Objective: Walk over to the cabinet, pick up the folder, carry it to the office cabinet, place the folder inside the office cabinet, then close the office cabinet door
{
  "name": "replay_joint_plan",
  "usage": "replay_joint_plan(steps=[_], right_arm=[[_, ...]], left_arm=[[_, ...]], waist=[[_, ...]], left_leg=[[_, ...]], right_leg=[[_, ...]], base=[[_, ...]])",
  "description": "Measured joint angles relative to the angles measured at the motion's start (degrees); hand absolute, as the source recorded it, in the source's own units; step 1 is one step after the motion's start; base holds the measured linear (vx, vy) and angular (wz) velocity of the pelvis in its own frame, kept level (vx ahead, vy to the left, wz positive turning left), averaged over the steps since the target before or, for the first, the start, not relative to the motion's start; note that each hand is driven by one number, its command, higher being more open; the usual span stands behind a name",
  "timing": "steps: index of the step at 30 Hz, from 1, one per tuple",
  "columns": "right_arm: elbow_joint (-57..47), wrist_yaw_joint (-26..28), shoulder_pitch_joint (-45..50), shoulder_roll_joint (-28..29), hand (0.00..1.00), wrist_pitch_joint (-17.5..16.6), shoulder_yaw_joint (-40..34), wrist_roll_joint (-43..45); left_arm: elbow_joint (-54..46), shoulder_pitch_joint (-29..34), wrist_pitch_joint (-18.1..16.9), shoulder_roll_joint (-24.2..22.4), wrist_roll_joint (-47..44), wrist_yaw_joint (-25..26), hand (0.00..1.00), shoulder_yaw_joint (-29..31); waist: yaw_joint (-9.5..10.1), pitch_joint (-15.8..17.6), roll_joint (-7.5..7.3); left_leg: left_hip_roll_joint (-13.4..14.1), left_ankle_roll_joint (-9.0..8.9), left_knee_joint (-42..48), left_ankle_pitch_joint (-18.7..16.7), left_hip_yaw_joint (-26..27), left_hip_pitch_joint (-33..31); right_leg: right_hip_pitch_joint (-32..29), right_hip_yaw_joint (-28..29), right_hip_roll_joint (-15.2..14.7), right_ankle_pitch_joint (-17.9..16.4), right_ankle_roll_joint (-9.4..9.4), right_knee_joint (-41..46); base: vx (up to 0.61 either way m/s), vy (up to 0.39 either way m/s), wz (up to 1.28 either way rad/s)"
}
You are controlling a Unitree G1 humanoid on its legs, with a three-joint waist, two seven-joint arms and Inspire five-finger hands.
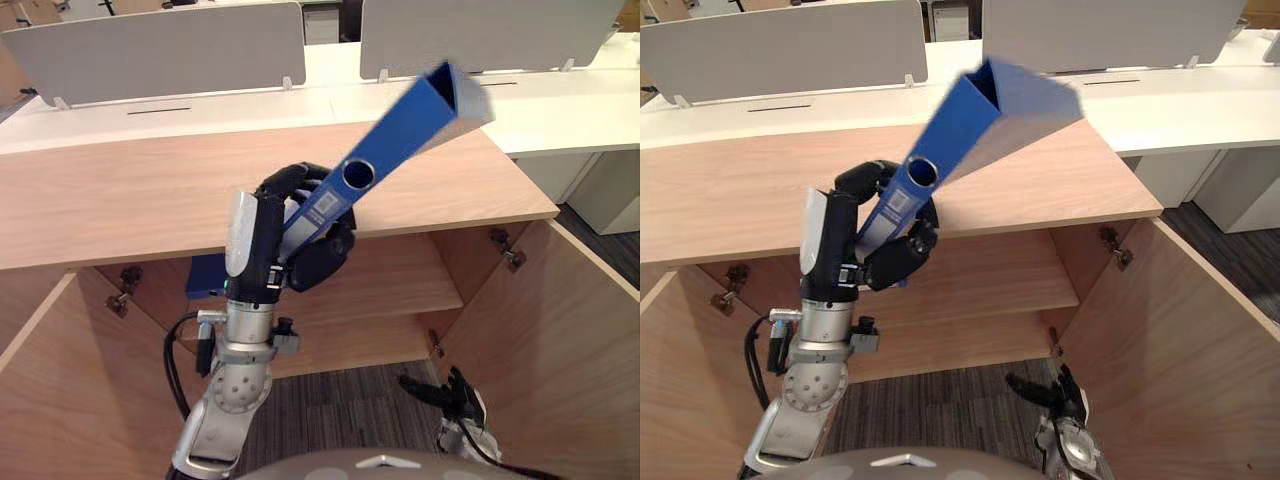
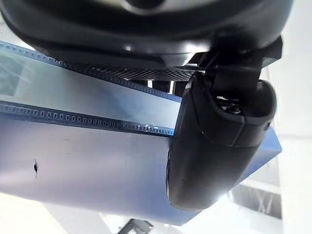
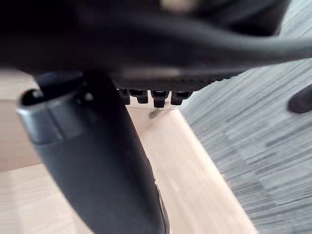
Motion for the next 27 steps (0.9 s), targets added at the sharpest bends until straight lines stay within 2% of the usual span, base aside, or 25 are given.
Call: replay_joint_plan(steps=[8,18,27], right_arm=[[-16.0,-1.7,0.8,1.8,1.00,-2.4,0.0,0.0],[-36.7,-3.5,0.8,2.9,1.00,-4.8,-0.7,-0.2],[-49.2,-1.8,0.8,3.7,1.00,-6.7,-2.3,-0.3]], left_arm=[[-1.4,0.0,-0.4,-1.5,-18.7,-2.4,0.00,-2.2],[-5.0,0.9,-0.6,-3.8,-41.7,-8.5,0.00,-1.5],[-2.3,5.9,0.2,-4.0,-48.4,-13.3,0.00,-1.0]], waist=[[-0.04,0.0,0.04],[-0.01,0.0,0.03],[-0.04,0.0,0.12]], left_leg=[[-0.1,0.13,0.0,0.1,0.2,-0.4],[0.0,0.24,0.0,0.0,0.2,-0.1],[-0.1,0.25,0.0,0.0,0.4,0.1]], right_leg=[[-0.8,0.5,0.0,0.2,0.26,0.5],[-0.8,0.6,0.0,0.4,0.64,1.1],[-0.7,0.8,0.0,0.4,0.66,1.2]], base=[[-0.02,-0.008,-0.02],[-0.02,-0.009,0.00],[-0.04,-0.017,-0.01]])
